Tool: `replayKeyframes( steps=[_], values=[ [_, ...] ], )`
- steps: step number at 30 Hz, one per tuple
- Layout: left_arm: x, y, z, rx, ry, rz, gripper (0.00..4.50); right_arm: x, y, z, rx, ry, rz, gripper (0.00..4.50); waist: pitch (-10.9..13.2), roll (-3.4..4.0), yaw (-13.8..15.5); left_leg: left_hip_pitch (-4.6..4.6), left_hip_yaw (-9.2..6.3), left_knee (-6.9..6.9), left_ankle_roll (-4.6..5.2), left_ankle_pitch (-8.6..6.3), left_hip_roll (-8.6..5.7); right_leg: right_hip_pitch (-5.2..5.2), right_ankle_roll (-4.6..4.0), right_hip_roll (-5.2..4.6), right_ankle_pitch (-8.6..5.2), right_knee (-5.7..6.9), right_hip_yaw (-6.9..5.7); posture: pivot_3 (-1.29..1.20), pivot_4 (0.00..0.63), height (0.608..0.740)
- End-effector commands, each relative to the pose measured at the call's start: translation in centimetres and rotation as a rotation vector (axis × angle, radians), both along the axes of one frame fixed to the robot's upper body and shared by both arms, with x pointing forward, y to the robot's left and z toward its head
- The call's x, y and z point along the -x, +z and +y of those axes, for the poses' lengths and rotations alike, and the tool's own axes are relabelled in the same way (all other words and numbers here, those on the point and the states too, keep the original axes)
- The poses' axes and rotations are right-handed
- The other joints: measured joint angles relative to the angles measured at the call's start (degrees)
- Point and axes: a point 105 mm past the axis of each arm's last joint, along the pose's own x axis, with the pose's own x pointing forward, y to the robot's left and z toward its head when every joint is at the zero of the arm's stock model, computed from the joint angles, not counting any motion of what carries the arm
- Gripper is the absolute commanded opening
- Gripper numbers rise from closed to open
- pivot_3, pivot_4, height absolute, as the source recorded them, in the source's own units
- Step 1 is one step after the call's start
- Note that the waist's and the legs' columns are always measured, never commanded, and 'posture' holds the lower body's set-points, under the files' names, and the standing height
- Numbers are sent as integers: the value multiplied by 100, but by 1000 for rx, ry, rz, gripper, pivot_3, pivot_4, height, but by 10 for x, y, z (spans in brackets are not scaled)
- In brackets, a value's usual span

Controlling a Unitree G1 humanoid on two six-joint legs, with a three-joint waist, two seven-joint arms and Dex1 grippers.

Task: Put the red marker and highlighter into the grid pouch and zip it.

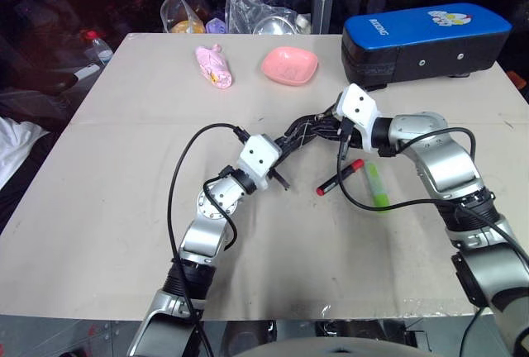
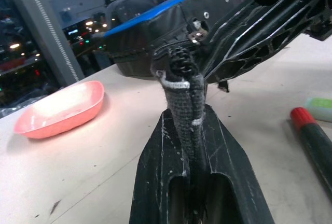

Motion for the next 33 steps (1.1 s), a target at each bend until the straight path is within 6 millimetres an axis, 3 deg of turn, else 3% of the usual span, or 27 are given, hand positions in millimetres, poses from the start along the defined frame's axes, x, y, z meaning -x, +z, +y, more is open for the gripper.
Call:
replayKeyframes(
  steps=[1, 19, 27, 33],
  values=[
    [3, 7, -6, -10, -28, -44, 0, 13, 20, 15, 28, 97, -86, 44, 0, 0, 0, 0, 0, -1, 0, 0, 0, 0, 0, 0, 0, -2, 0, 0, 150, 740],
    [5, 0, -9, -40, -57, -38, 0, 48, 25, 28, 97, 288, -94, 44, 0, 0, 3, -2, 3, -36, 0, 0, -1, 0, -1, 0, 1, -43, -6, 0, 150, 740],
    [12, 3, -15, -77, -104, -86, 0, 21, 12, 11, 132, 119, -89, 44, 0, 0, 5, -2, 6, -35, 0, 0, -4, 0, -1, 1, 1, -43, -9, 0, 150, 740],
    [14, 9, -15, -138, -114, -169, 0, 24, 10, 14, 127, 147, -80, 44, 0, 0, 0, 0, 7, -35, -1, 1, 0, 0, -1, 1, 1, -42, -9, 0, 150, 740]
  ],
)
